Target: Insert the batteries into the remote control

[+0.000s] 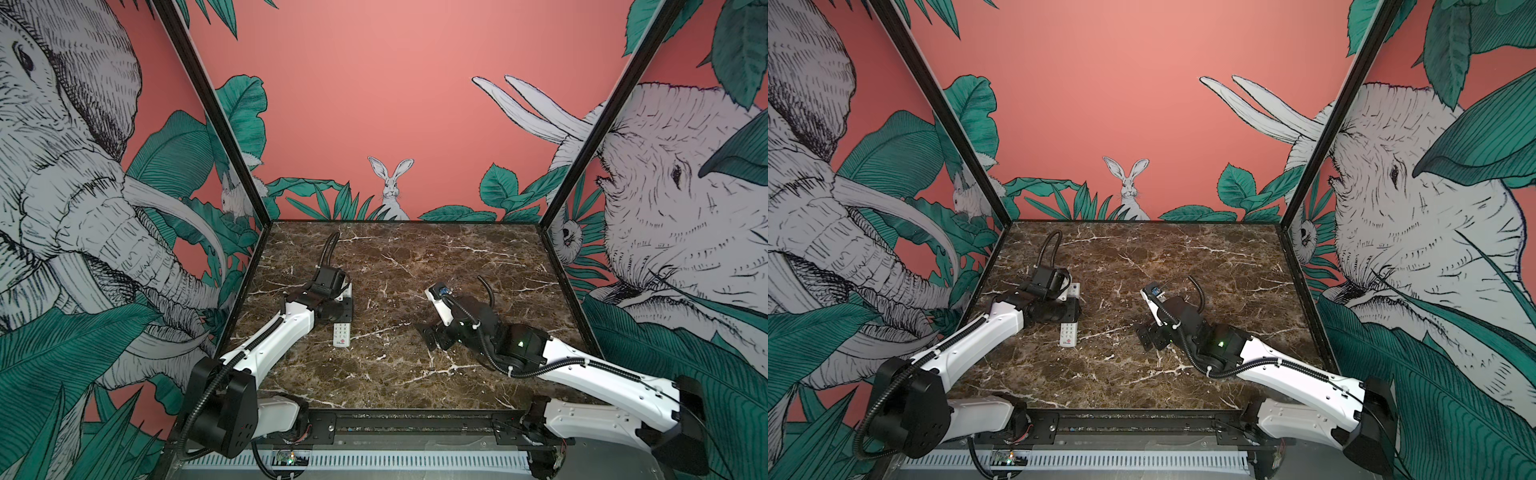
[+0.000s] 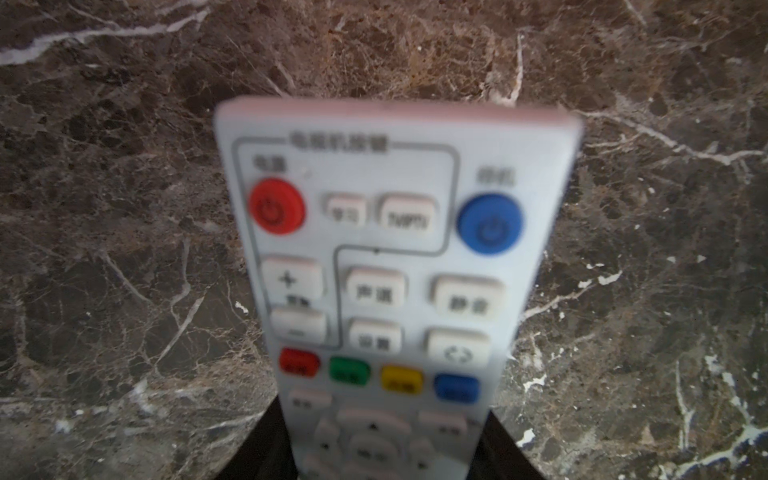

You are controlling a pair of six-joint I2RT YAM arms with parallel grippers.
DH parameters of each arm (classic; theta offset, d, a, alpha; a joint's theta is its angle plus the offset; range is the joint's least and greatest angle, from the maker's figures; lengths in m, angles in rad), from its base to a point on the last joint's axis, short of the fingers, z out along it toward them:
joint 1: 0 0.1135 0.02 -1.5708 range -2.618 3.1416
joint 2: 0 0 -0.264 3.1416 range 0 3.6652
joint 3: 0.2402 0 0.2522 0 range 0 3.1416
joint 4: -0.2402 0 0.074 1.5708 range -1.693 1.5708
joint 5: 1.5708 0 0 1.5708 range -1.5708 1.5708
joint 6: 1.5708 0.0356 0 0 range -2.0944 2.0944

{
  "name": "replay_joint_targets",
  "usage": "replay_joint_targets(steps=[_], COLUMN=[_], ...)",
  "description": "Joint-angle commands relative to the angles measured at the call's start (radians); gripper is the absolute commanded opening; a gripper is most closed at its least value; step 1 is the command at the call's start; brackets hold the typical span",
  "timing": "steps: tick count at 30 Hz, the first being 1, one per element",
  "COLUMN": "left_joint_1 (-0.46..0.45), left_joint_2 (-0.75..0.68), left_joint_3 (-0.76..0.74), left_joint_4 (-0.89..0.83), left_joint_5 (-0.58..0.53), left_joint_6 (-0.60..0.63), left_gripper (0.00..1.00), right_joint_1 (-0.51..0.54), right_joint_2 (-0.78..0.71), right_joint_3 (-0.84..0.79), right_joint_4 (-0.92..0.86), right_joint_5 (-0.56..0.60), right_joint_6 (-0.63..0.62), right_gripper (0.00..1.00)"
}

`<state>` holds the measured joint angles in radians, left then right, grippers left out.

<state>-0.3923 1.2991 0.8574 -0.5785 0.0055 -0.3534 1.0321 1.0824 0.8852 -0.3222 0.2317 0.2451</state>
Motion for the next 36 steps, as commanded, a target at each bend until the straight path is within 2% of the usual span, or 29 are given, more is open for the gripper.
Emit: replay_joint_targets(steps=[1,10,36], left_joint_1=[-0.003,-0.003,-0.003], left_joint_2=[0.02,0.076,0.193], left_joint_3=[0.005,-0.028,-0.102], left_joint_4=[-0.031,0.006,0.115], left_joint_5=[-0.042,-0.051,-0.04], left_joint_6=[0.009,-0.005,-0.024], left_gripper=[0.17,0.21,0.25], right_joint_1=[-0.004,-0.003,-0.004], right_joint_2=[0.006,-0.003,0.002], right_joint_3=[0.04,0.009,-0.006], right_joint_4=[0.01,0.036,0.04], right_joint_5=[0.024,0.049,0.072], right_joint_6=[-0.007,0.01,0.02], right_gripper=[0.99,0.99,0.99])
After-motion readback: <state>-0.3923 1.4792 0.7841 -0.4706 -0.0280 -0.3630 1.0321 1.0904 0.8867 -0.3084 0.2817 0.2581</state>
